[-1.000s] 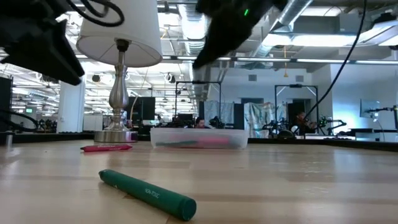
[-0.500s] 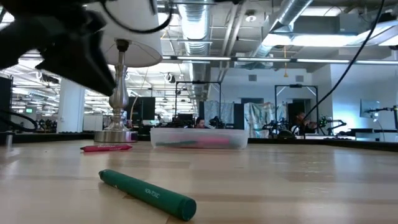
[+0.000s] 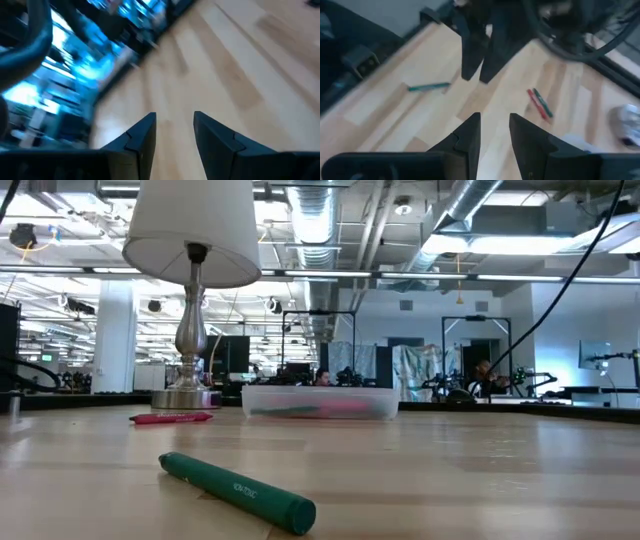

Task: Pick & place school supplies into a supply box
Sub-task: Put the green crayon into the pink supply box

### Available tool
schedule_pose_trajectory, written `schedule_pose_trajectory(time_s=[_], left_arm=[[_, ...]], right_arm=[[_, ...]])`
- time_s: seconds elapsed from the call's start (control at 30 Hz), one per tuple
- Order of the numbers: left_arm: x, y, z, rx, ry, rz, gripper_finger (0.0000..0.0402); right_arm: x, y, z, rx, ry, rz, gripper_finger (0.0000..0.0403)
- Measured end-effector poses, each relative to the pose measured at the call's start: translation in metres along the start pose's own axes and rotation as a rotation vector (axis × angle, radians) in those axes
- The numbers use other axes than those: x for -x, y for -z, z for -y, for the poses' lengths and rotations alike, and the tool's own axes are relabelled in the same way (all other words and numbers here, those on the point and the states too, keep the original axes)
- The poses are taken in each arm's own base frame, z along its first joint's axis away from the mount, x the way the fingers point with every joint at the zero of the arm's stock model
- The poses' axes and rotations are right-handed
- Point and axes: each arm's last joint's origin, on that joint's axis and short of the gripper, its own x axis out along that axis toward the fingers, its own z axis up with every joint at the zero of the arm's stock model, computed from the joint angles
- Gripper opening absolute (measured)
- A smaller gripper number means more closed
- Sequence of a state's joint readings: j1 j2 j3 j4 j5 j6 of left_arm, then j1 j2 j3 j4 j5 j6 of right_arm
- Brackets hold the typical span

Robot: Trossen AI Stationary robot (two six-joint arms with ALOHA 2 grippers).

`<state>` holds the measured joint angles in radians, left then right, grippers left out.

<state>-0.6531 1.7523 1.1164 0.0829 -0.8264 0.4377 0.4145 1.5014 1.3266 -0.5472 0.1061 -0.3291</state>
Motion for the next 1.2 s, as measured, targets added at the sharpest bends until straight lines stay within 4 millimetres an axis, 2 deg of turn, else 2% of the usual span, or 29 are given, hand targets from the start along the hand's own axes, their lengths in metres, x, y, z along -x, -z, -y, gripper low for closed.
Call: schedule_pose_trajectory(time_s=[0.1,0.2,0.4,0.53,0.73,0.9,1.07,1.2], left_arm=[[0.003,-0.007,-0.012,-0.057,-0.097,0.016,0.0127],[0.012,-0.013,-0.040,-0.004,-0.124,0.058,0.0127],[0.039,-0.020,-0.111,0.121,0.069,0.364,0.0127],[0.051,-0.009,-0.155,0.162,0.062,0.430,0.0127],[0.068,0.022,-0.200,0.289,0.051,0.330,0.0127],[0.077,0.050,-0.212,0.469,0.037,0.114,0.0127],[0.077,0.076,-0.205,0.556,0.005,-0.166,0.0127],[0.078,0.092,-0.198,0.617,-0.003,-0.327,0.0127]], right_arm=[[0.007,-0.001,-0.009,0.034,0.081,-0.042,0.0098],[0.026,-0.003,-0.015,0.034,0.138,-0.030,0.0098],[0.075,0.001,-0.028,0.013,0.195,0.097,0.0098],[0.098,0.014,-0.036,0.004,0.220,0.185,0.0098],[0.122,0.047,-0.046,-0.065,0.291,0.249,0.0098],[0.134,0.079,-0.053,-0.190,0.412,0.315,0.0098],[0.134,0.102,-0.061,-0.256,0.469,0.404,0.0098],[0.125,0.113,-0.067,-0.249,0.468,0.442,0.0098]])
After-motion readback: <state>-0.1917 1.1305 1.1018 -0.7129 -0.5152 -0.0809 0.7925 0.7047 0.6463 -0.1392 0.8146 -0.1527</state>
